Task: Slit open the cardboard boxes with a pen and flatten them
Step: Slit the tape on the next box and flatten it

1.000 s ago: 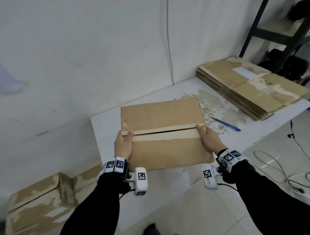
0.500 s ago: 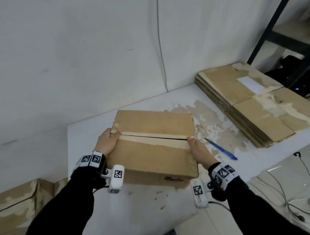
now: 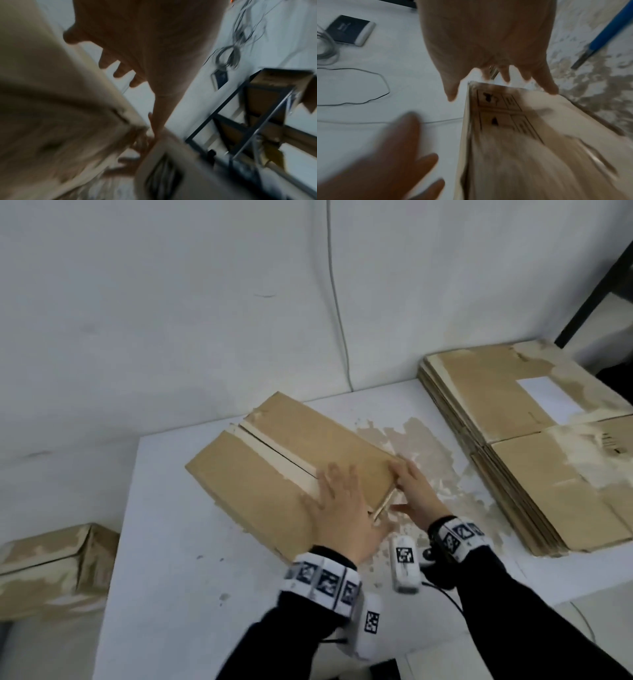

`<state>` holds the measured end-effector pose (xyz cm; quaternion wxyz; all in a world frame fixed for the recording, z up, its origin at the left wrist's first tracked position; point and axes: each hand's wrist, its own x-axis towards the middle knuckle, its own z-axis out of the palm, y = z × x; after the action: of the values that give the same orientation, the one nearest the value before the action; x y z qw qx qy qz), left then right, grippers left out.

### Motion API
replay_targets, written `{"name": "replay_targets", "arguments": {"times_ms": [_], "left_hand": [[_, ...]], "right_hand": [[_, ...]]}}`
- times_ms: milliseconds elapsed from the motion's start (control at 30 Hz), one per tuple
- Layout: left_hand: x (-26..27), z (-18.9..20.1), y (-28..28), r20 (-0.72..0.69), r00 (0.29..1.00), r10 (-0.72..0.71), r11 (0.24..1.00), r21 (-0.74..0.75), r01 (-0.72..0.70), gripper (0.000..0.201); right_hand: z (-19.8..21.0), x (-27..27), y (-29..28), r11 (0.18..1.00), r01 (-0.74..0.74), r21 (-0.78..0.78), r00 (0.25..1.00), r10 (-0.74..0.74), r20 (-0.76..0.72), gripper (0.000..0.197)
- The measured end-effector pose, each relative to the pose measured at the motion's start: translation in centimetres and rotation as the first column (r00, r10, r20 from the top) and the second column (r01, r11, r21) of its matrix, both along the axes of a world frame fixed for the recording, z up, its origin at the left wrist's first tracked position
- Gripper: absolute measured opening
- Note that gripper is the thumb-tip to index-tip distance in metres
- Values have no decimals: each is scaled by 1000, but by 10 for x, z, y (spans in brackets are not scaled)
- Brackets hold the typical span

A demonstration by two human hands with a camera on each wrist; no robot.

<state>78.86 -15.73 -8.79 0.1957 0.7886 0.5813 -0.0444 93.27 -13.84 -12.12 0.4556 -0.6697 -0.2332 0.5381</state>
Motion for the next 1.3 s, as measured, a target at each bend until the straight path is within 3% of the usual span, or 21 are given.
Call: {"name": "replay_targets", "arguments": {"times_ms": [67, 167, 267, 333, 400, 467, 500, 600, 667, 733, 767, 800, 867, 900, 933, 1000, 1033, 1100, 1133, 1200, 1300], "left_hand": [[13, -20, -6, -93, 994, 65, 996, 72, -58, 101], [16, -33, -13, -94, 993, 66, 981, 186, -48, 90], [7, -36, -19, 144, 990, 1, 933, 357, -53, 83], [-4, -32, -22, 357, 933, -32, 905, 406, -125, 80], [-9, -25, -25, 604, 797, -28, 927, 315, -206, 82], [-4, -24, -29, 778, 628, -20, 922, 257, -290, 86], [-1, -23, -33, 828, 561, 18, 922, 203, -329, 89], [-4, -32, -50, 929, 294, 226, 889, -72, -453, 77], [-19, -31, -63, 949, 99, 298, 783, -184, -594, 62], [-33, -20, -80, 956, 6, 293, 619, -185, -763, 84], [-38, -10, -87, 965, 39, 258, 553, -114, -825, 88], [-43, 0, -91, 969, 134, 208, 531, 3, -847, 87], [-46, 18, -89, 922, 312, 227, 572, 133, -810, 83], [-47, 19, -84, 881, 355, 313, 604, 104, -790, 82], [-49, 17, -77, 816, 394, 423, 623, 54, -781, 81], [-58, 4, -70, 658, 454, 601, 609, -9, -793, 76], [-63, -6, -71, 617, 467, 634, 599, -8, -801, 71], [-73, -26, -79, 603, 443, 663, 577, -35, -816, 65], [-76, -34, -84, 608, 429, 668, 573, -52, -818, 64], [-77, -45, -89, 617, 426, 662, 568, -42, -822, 63], [-73, -47, -89, 642, 443, 626, 581, -4, -814, 59]], "right_hand": [[-2, 7, 5, 994, -102, 37, 990, 98, 99, 27], [-2, 12, -7, 978, -160, 134, 938, 108, 331, 26], [19, 20, -30, 910, -200, 362, 896, 21, 443, 35], [29, 33, -43, 857, -113, 503, 942, -69, 329, 51], [18, 47, -44, 879, -58, 473, 991, -5, 131, 76], [0, 53, -40, 922, -225, 316, 973, 227, 33, 88], [-6, 53, -38, 904, -328, 275, 943, 330, 40, 78], [-8, 43, -36, 829, -453, 328, 890, 399, 220, 40], [-7, 39, -40, 766, -510, 391, 855, 400, 330, 46], [-12, 34, -42, 678, -646, 351, 727, 407, 554, 71], [-15, 29, -44, 638, -722, 268, 607, 396, 689, 80], [-17, 20, -47, 602, -776, 189, 471, 353, 809, 84], [-19, -2, -53, 517, -851, 97, 244, 225, 943, 86], [-20, -13, -56, 466, -882, 73, 180, 189, 965, 85], [-20, -23, -59, 419, -905, 78, 163, 170, 972, 83], [-21, -26, -63, 374, -909, 185, 275, 203, 940, 72], [-20, -18, -65, 420, -869, 260, 380, 232, 895, 66], [-29, 11, -68, 613, -694, 378, 586, 175, 791, 48], [-42, 31, -70, 720, -590, 365, 623, 118, 773, 41], [-77, 73, -73, 885, -446, 131, 542, 150, 827, 37], [-118, 104, -84, 890, -364, -275, 390, 414, 822, 34]]}}
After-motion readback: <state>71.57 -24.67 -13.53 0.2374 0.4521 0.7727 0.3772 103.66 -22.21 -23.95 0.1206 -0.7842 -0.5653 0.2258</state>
